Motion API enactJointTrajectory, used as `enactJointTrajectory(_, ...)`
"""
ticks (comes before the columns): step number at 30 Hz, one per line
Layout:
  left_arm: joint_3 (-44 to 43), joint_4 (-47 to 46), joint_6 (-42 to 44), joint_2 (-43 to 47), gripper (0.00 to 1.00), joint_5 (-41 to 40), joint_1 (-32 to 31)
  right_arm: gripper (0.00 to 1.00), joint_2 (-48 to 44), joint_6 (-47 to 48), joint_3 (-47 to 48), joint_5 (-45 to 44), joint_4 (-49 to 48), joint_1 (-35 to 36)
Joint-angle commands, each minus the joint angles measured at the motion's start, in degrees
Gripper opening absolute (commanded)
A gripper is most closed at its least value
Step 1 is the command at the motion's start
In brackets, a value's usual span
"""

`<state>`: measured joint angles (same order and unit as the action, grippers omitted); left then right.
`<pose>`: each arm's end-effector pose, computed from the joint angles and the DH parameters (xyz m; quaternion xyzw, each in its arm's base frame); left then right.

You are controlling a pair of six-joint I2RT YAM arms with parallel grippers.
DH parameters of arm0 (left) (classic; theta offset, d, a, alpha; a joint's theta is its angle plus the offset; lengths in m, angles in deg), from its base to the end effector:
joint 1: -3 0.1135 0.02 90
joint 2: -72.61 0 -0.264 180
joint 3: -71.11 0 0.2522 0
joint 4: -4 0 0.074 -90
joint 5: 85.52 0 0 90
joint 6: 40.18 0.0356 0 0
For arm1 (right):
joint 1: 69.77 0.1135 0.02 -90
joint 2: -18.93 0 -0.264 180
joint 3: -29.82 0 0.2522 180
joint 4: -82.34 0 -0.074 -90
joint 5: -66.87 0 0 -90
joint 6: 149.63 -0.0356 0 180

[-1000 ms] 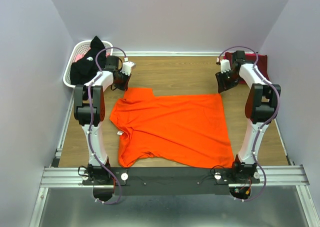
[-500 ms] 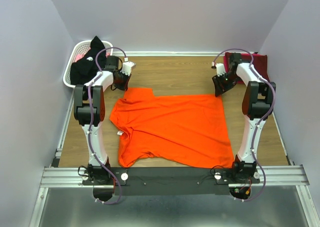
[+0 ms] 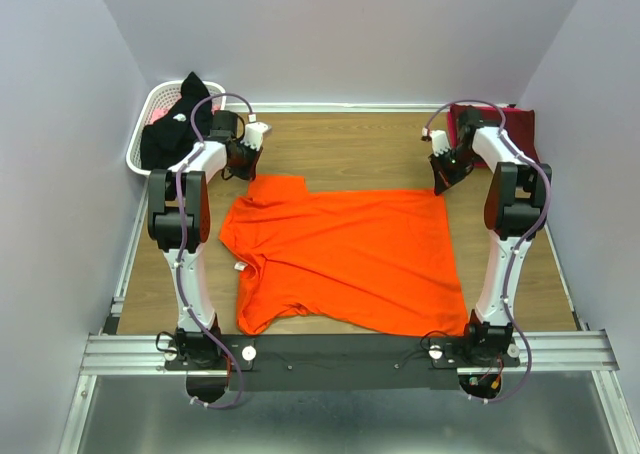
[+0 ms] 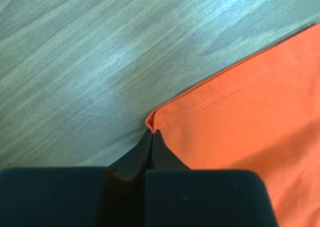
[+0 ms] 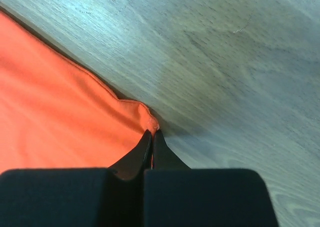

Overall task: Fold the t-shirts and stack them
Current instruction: Flatten out the tshirt

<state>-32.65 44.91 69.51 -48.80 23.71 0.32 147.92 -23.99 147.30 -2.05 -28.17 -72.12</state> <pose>0.4530 -0.0329 0.1705 0.2285 0.9223 -0.1195 0.2880 0.4502 -0.0057 0.1625 -0.2945 0.9349 0.1473 0.1323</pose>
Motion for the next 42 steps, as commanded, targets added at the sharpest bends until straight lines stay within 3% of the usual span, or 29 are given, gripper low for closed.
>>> enactJointTrajectory(1,-2.55,-0.09,0.00,0.73,0.00,2.92,0.39,0.01,0.04,-0.04,1.83,1.42,2.11,-0.02)
enactJointTrajectory(11,-12.82,0.97,0.54,7.75,0.00,8.89,2.24,0.00,-6.20,-6.01,14.74,1.68,1.32,-0.11)
enactJointTrajectory(20,-19.78,-2.63,-6.40,20.83,0.00,16.18,10.14,0.01,-16.21,-10.23,23.54,-0.69,-1.49,-0.29)
enactJointTrajectory(26,-17.15,-6.85,-9.22,35.23,0.00,21.73,12.17,0.00,-28.14,-13.74,23.98,-2.09,-5.44,-0.29)
enactJointTrajectory(28,-13.64,-9.57,-9.92,40.26,0.00,20.69,12.34,0.01,-31.67,-14.71,23.63,-2.97,-7.29,-0.29)
enactJointTrajectory(32,-3.28,-18.09,-12.47,59.12,0.00,14.45,12.61,0.01,-41.34,-16.39,20.39,-6.39,-11.59,-0.29)
enactJointTrajectory(35,1.49,-20.22,-12.74,66.62,0.00,11.37,12.61,0.01,-49.25,-16.65,15.03,-8.42,-17.91,-0.29)
enactJointTrajectory(38,-3.68,-13.46,-13.09,66.13,0.00,7.16,12.61,0.00,-52.17,-17.26,15.36,-9.13,-19.07,-0.29)
enactJointTrajectory(42,-6.24,-12.92,-17.74,62.62,0.00,17.50,12.52,0.01,-49.55,-18.58,15.80,-4.83,-18.55,-0.29)
